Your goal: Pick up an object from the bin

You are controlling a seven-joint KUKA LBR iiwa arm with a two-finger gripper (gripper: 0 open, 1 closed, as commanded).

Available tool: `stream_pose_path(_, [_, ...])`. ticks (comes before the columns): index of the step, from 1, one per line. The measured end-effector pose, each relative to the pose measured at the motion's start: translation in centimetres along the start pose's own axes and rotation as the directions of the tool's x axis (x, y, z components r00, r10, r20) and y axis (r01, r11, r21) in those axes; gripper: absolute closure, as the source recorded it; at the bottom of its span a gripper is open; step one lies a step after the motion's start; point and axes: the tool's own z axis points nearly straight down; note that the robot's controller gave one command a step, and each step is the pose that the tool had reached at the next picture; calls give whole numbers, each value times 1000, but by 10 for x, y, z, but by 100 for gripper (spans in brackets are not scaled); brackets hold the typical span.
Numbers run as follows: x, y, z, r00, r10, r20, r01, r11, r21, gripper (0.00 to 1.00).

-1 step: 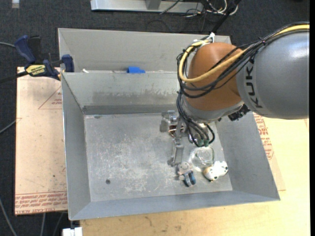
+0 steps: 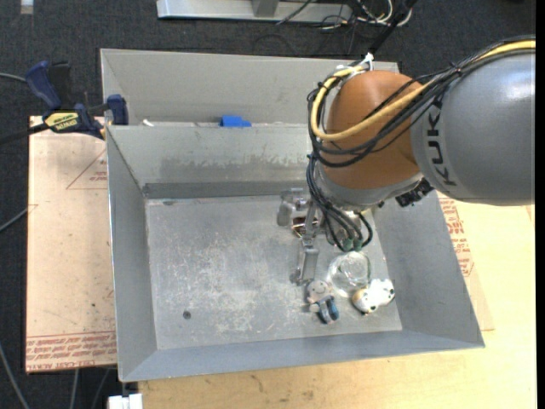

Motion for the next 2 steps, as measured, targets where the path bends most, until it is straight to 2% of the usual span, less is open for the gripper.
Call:
stream_pose_path(1, [-4, -23, 39, 989, -145, 3, 145, 989, 1, 0])
stream_pose_path(2, [36, -84, 49, 977, -212, 0, 212, 977, 0, 0])
